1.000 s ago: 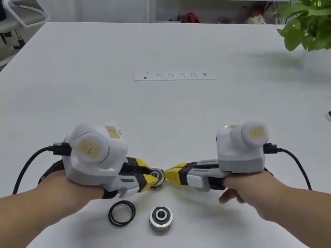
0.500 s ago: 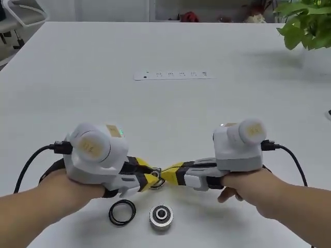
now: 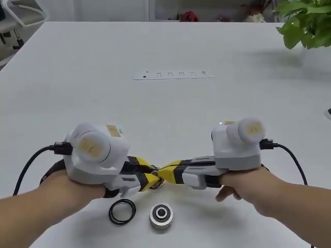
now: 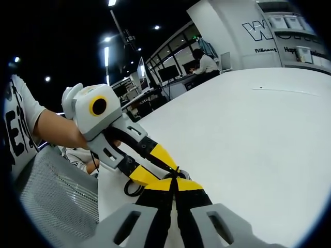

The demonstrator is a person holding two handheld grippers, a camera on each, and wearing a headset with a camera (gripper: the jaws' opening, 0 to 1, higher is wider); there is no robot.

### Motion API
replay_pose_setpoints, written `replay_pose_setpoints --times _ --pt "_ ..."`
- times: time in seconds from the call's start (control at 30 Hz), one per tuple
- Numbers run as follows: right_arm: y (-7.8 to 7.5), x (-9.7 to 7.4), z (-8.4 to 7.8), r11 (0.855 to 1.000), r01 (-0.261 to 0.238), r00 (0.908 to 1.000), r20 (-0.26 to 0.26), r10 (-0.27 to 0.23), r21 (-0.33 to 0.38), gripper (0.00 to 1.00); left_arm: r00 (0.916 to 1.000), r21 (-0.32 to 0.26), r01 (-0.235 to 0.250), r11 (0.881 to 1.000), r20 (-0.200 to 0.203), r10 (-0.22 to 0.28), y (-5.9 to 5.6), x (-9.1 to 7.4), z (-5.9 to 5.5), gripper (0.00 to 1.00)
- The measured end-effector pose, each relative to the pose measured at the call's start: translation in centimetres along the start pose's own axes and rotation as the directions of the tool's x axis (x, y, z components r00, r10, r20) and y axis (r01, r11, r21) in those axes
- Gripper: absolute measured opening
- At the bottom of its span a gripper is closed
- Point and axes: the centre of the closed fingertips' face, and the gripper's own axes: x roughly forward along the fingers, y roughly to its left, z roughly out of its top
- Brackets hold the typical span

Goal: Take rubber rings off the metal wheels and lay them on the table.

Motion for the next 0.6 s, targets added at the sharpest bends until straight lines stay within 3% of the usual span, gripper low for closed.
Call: replay_pose_setpoints --times 0.27,0.6 --pt "-0.16 -0.13 0.02 1.0 0.007 1.0 0.001 -0.007 0.004 0.0 0.9999 0.001 -0.002 1.0 -0.014 0.002 -0.11 -0.03 0.03 0.14" --pt "-0.28 -0.3 0.24 1.0 0.01 0.9999 0.008 -0.01 0.008 0.0 1.0 0.007 0.005 1.0 -0.008 -0.005 -0.32 -0.61 0.11 0.22"
